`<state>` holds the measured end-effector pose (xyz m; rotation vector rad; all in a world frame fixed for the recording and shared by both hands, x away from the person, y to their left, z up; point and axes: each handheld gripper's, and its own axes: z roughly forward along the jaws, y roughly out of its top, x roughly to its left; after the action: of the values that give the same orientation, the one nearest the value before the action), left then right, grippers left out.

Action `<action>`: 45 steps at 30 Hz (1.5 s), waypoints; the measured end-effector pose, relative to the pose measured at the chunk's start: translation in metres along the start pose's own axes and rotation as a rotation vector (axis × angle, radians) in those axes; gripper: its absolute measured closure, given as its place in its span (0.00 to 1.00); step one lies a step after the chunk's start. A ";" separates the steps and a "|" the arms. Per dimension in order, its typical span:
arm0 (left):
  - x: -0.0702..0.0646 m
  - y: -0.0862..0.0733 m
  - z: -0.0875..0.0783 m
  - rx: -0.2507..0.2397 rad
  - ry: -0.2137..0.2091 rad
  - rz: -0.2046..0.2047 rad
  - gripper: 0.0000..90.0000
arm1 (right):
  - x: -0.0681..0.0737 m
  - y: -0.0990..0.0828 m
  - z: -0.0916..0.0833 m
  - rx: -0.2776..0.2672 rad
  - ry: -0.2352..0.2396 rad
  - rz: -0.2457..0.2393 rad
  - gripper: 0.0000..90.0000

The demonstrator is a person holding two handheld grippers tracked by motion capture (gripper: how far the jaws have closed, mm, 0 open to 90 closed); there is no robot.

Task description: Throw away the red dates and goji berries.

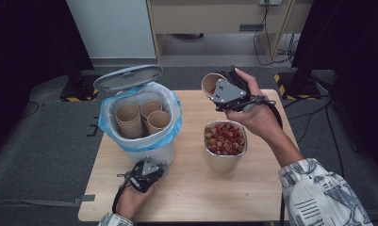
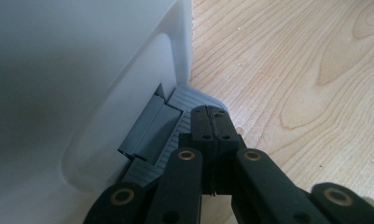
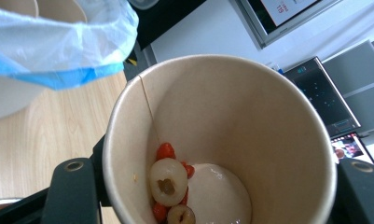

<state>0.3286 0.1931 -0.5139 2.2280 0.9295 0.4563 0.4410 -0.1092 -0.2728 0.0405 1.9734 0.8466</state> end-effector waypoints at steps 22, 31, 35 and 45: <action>0.000 0.000 0.000 0.001 -0.001 0.002 1.00 | -0.008 0.018 0.007 -0.068 0.050 0.147 0.35; 0.000 0.000 0.000 0.001 -0.001 0.002 1.00 | -0.011 0.020 0.008 -0.084 0.060 0.190 0.35; 0.000 0.000 0.000 0.001 -0.002 0.001 1.00 | -0.012 0.022 0.009 -0.091 0.069 0.214 0.35; 0.000 0.000 0.000 0.001 -0.002 0.001 1.00 | -0.013 0.031 0.011 -0.126 0.092 0.273 0.35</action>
<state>0.3287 0.1931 -0.5138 2.2292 0.9280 0.4547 0.4477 -0.0841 -0.2481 0.2041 2.0242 1.1666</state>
